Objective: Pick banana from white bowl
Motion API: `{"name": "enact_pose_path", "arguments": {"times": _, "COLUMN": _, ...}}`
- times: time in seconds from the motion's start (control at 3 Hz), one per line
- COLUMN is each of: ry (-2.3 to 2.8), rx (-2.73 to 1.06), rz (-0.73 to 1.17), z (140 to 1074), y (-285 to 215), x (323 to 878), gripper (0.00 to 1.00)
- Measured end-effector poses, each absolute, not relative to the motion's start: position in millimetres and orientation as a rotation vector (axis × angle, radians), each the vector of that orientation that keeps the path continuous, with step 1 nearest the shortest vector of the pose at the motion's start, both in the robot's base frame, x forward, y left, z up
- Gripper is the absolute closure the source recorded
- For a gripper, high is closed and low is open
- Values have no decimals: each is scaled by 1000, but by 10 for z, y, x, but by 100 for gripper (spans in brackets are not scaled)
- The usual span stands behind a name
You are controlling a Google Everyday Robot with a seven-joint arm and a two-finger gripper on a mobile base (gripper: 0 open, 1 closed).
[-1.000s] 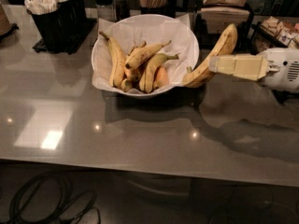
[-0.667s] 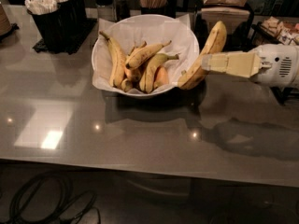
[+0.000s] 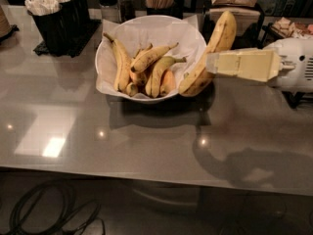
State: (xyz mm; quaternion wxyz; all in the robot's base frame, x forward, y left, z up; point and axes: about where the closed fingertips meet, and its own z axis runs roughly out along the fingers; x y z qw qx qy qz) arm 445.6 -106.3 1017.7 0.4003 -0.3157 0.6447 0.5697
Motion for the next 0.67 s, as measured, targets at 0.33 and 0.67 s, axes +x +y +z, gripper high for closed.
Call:
{"name": "enact_pose_path", "arguments": {"times": 0.33, "ry": 1649, "rx": -646, "rz": 1405, "z": 10098, "y": -1376, "x": 4195, "gripper": 100}}
{"name": "enact_pose_path", "arguments": {"times": 0.67, "ry": 1649, "rx": -646, "rz": 1405, "z": 10098, "y": -1376, "x": 4195, "gripper": 100}}
